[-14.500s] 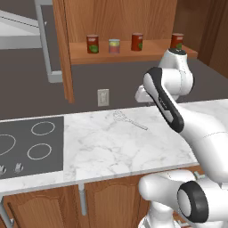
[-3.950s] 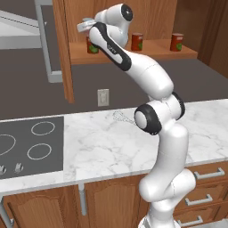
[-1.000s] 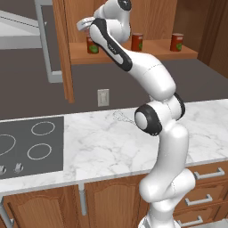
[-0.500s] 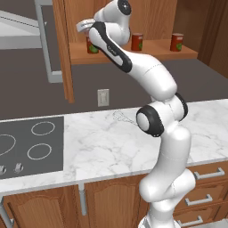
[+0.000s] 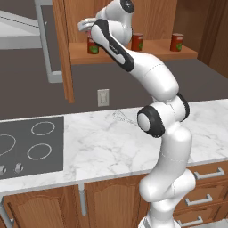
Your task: Stack two cans on top of the other two cans in the cabinet.
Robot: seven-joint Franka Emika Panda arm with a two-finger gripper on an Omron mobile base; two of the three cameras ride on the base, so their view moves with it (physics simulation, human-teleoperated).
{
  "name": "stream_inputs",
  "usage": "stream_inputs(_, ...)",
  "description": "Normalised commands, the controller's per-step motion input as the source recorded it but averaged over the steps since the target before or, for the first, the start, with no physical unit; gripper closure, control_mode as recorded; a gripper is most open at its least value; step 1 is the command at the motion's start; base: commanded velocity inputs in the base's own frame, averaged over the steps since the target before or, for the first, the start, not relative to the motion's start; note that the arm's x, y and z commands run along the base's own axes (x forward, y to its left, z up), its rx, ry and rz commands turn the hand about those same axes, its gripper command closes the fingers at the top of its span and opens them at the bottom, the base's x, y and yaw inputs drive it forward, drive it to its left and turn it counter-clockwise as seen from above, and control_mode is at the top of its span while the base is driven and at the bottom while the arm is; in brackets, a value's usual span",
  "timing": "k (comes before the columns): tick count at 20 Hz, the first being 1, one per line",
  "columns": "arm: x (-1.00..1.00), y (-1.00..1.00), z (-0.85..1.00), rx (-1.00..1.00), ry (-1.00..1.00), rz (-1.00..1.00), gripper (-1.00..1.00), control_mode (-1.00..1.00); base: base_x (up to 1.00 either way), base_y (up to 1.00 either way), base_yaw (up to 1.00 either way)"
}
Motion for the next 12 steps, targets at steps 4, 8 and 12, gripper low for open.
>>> stream_inputs(4, 0.0, 0.0, -0.14, 0.0, 0.03, 0.0, -1.0, -1.0, 0.0, 0.0, 0.0)
stream_inputs(8, 0.0, 0.0, -0.11, 0.0, 0.0, 0.0, -1.0, -1.0, 0.0, 0.0, 0.0)
stream_inputs(12, 0.0, 0.0, -0.14, 0.0, 0.0, 0.0, -1.0, -1.0, 0.0, 0.0, 0.0)
